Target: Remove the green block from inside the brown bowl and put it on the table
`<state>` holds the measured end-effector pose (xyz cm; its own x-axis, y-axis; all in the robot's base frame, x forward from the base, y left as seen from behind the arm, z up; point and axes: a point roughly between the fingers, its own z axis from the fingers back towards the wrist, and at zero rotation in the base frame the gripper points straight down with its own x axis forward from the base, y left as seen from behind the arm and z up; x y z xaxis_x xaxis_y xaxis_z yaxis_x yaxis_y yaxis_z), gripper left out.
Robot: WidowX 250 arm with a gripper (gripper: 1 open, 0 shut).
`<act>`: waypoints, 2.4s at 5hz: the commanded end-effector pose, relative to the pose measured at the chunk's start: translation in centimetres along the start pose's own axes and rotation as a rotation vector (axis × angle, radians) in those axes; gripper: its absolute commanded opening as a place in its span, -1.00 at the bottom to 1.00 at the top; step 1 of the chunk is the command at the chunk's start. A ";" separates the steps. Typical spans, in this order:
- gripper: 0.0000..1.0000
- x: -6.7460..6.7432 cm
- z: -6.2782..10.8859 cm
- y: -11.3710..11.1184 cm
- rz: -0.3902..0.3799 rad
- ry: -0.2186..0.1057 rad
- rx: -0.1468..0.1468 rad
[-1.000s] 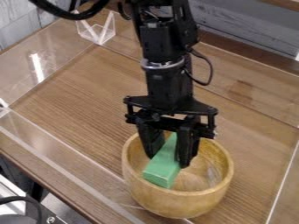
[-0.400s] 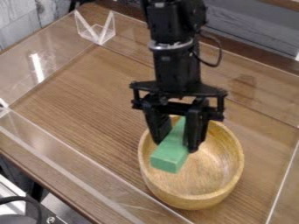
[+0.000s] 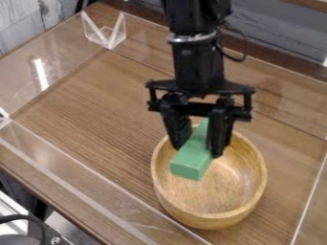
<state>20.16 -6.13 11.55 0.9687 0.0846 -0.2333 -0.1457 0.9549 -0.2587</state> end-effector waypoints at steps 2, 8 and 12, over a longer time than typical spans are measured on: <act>-1.00 0.6 2.1 -0.4 0.009 -0.042 -0.026; -1.00 1.5 3.1 -0.5 0.016 -0.048 -0.059; -1.00 1.9 3.3 -0.3 0.012 -0.052 -0.073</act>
<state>21.87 -5.42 13.09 0.9663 0.1049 -0.2352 -0.1770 0.9340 -0.3105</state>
